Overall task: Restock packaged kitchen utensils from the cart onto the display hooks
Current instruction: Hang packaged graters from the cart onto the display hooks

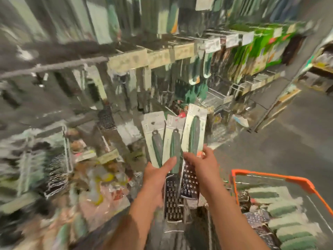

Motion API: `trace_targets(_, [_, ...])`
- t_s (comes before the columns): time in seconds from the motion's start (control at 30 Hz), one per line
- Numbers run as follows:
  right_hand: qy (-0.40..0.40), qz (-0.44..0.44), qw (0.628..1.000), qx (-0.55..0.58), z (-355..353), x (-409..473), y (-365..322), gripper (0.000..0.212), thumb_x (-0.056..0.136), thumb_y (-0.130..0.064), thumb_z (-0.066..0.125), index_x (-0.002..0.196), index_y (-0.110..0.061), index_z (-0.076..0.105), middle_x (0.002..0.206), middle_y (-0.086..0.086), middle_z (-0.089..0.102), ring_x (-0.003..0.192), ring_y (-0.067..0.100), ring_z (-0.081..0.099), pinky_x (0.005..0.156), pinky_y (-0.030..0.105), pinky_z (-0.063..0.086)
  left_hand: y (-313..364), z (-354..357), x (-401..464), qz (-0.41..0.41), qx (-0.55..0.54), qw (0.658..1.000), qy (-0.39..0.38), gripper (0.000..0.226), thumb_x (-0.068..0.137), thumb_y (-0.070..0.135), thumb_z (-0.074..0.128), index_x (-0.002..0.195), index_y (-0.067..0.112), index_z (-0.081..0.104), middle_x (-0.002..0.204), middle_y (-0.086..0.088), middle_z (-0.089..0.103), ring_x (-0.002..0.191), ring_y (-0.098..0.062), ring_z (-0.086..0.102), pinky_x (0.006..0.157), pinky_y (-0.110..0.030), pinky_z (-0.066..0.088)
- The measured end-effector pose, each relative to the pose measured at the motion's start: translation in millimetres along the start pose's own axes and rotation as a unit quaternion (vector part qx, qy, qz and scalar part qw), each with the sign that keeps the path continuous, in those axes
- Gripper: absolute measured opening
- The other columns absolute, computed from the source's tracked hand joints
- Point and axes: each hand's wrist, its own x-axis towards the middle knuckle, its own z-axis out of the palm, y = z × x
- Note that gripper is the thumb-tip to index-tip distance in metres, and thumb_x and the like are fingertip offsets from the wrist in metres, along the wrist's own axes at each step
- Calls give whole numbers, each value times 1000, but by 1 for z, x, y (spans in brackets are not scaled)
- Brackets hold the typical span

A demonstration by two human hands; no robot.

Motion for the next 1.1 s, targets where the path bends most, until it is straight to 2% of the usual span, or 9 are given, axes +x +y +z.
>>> trace_targets(0.07, [-20, -2, 1000, 0, 32, 2, -5, 88, 64, -53, 93, 136, -23, 51, 121, 15, 71, 101, 31, 74, 89, 56, 60, 21, -23, 2, 26, -7, 999, 41, 75, 54, 44, 99, 112, 20, 58, 119, -11, 72, 102, -34, 73, 89, -58, 60])
trace_targets(0.2, [-79, -26, 997, 7, 88, -6, -15, 34, 94, -42, 72, 117, -19, 61, 105, 8, 75, 92, 29, 75, 81, 47, 63, 51, -66, 8, 49, -36, 994, 89, 69, 65, 41, 96, 117, 19, 55, 119, -2, 68, 108, -25, 68, 94, -46, 58])
trace_targets(0.3, [-113, -42, 992, -36, 124, -14, -21, 46, 91, -55, 70, 122, -23, 62, 113, 3, 74, 101, 26, 74, 94, 54, 58, 70, -95, 13, 75, -53, 991, 98, 69, 58, 44, 98, 111, 21, 62, 109, -5, 75, 98, -25, 73, 94, -50, 59])
trace_targets(0.5, [-146, -73, 983, -85, 171, -19, -25, 68, 73, -79, 69, 112, -23, 63, 105, 2, 72, 92, 22, 71, 88, 50, 59, 94, -143, 9, 112, -72, 988, 78, 34, 83, 27, 85, 95, 29, 53, 98, 17, 59, 87, -6, 55, 92, -31, 40])
trace_targets(0.57, [-157, -85, 981, -80, 183, -22, -28, 50, 84, -66, 68, 107, -22, 64, 98, 3, 73, 87, 23, 71, 84, 49, 60, 99, -155, 8, 120, -73, 987, 79, 33, 84, 29, 85, 96, 30, 54, 104, 17, 61, 89, -4, 56, 91, -29, 41])
trace_targets(0.73, [-132, -143, 976, -98, 204, -34, -28, 40, 98, -58, 54, 98, -21, 70, 89, 5, 74, 81, 24, 70, 82, 53, 57, 110, -174, 6, 133, -63, 984, 97, 68, 83, 34, 85, 140, 18, 51, 115, 8, 53, 124, -22, 52, 103, -36, 39])
trace_targets(0.87, [-106, -170, 976, -90, 213, -35, -29, 44, 93, -63, 55, 96, -22, 69, 88, 9, 73, 82, 33, 69, 80, 55, 58, 113, -185, 13, 143, -32, 984, 100, 93, 68, 50, 89, 145, 19, 47, 146, -1, 55, 130, -25, 53, 109, -43, 43])
trace_targets(1.0, [-111, -182, 974, -69, 216, -28, -37, 47, 88, -70, 58, 95, -25, 68, 93, 19, 69, 78, 32, 66, 79, 57, 59, 119, -189, 12, 166, -7, 979, 117, 133, 27, 83, 87, 142, 26, 52, 141, 1, 63, 128, -26, 60, 110, -53, 48])
trace_targets(1.1, [-116, -194, 971, -76, 215, -20, -45, 46, 93, -61, 57, 95, -16, 66, 90, 22, 67, 71, 18, 59, 71, 42, 52, 118, -188, 9, 174, -31, 977, 122, 91, 63, 57, 92, 137, 21, 53, 138, 6, 60, 122, -19, 59, 110, -42, 43])
